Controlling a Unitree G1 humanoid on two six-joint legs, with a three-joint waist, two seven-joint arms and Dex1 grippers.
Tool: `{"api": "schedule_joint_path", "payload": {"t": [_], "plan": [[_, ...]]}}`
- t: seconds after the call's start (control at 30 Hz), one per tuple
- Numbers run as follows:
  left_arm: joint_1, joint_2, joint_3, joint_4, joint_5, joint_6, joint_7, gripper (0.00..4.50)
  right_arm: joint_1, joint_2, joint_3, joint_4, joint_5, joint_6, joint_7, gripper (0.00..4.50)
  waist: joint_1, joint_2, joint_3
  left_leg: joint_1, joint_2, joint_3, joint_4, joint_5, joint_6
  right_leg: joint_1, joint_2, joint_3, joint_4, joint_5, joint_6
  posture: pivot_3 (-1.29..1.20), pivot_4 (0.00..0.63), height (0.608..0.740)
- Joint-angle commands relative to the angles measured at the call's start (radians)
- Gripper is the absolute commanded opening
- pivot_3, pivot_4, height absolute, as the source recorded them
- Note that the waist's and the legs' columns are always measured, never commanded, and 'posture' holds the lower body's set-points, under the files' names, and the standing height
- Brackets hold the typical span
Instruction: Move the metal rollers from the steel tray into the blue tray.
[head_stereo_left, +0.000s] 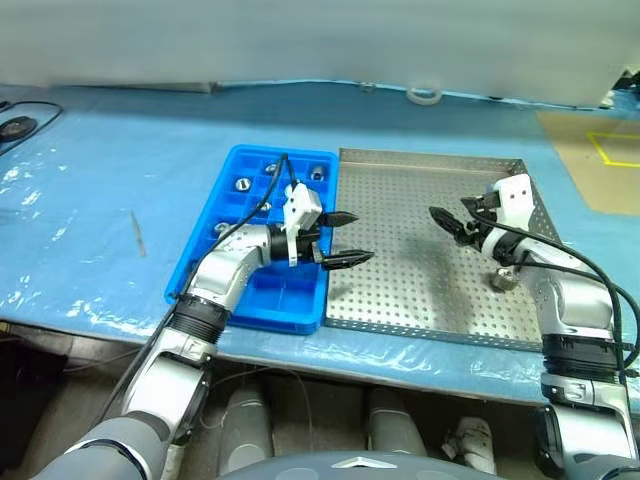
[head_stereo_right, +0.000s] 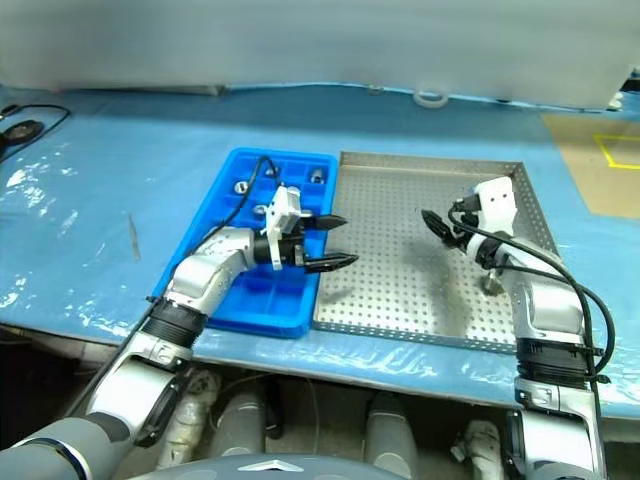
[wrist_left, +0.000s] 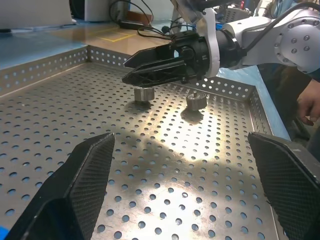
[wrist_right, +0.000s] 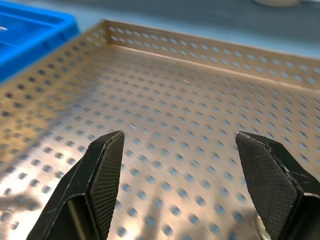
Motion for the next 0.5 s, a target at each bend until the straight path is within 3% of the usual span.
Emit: {"api": "schedule_joint_path", "payload": {"t": [0.03,0.3,0.5], "plan": [[-0.035,-0.014,-0.003,0.013,0.008,-0.033,-0.029,4.50,-0.012,0.002,-0.041,-0.020,-0.012,0.024,-0.093,3.69,-0.004,0.000,0.000,0.000,0.000,0.000,0.000,0.000,0.000,0.000,0.000,0.000,0.000,-0.001,0.002,-0.33,0.150,0.740],[-0.022,-0.009,0.001,0.012,0.025,-0.042,-0.035,4.50,-0.097,0.033,-0.072,0.139,-0.026,0.042,-0.264,3.69,-0.004,0.000,0.000,0.000,0.000,0.001,0.001,0.000,0.000,0.000,0.000,0.000,0.000,0.001,-0.001,-0.30,0.150,0.740],[0.002,0.003,0.001,-0.012,0.030,-0.032,-0.019,4.50,-0.104,0.026,-0.037,0.218,-0.026,0.087,-0.241,3.69,-0.002,0.000,0.000,0.000,0.000,0.001,0.001,-0.001,0.002,0.001,0.000,0.000,0.000,0.002,-0.003,-0.28,0.150,0.740]]}}
